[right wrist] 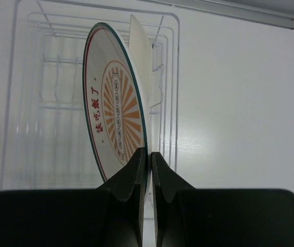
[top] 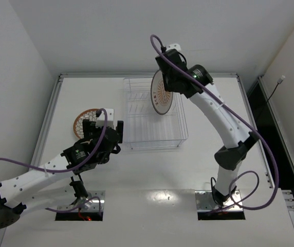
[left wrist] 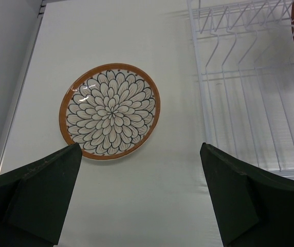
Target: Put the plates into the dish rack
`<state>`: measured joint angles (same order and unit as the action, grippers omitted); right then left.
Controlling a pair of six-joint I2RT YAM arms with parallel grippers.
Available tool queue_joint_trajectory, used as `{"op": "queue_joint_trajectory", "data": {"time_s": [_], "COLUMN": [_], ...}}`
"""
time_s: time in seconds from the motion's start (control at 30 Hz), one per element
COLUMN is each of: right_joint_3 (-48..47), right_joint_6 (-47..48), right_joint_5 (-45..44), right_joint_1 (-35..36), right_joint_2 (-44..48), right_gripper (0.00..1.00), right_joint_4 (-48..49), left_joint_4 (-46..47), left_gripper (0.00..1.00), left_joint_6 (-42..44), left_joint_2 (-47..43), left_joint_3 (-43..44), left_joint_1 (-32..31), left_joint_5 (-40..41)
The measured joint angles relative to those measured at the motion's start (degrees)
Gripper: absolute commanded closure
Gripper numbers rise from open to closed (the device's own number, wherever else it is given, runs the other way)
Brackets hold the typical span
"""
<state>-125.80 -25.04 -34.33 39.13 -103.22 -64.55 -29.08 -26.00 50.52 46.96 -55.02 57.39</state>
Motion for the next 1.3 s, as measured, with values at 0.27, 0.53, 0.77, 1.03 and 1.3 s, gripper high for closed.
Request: {"op": "queue_joint_trajectory", "data": {"time_s": [0.27, 0.53, 0.77, 1.03, 1.3], "right_joint_3": [-6.08, -7.26, -7.48, -7.43, -6.6], "right_joint_6": [4.94, 10.12, 17.25, 29.51, 39.06], "right_joint_5": [-6.1, -14.8, -23.78, -36.17, -43.8], "right_joint_1": [0.02, 1.49, 4.11, 8.35, 10.47], "right_joint_2": [-10.27, -16.28, -21.05, -25.97, -29.07], "right_gripper": [1.0, 1.0, 1.0, 1.0, 1.0], "right_joint_4": [2.51, 9.11, 16.35, 29.11, 41.42], "left_joint_4": [0.04, 0.04, 0.04, 0.09, 0.09], "left_gripper": [0.0, 0.0, 0.0, 0.0, 0.0], "left_joint_6": [0.02, 0.02, 0.07, 0.07, 0.07], "left_joint_2": [0.37, 1.14, 1.29, 1.22, -0.28], "left_joint_3": [0.0, 0.0, -0.02, -0.02, -0.02], "left_joint_1": [0.0, 0.0, 0.0, 0.0, 0.0], "left_joint_5": [-0.37, -0.52, -0.68, -1.31, -2.43]}}
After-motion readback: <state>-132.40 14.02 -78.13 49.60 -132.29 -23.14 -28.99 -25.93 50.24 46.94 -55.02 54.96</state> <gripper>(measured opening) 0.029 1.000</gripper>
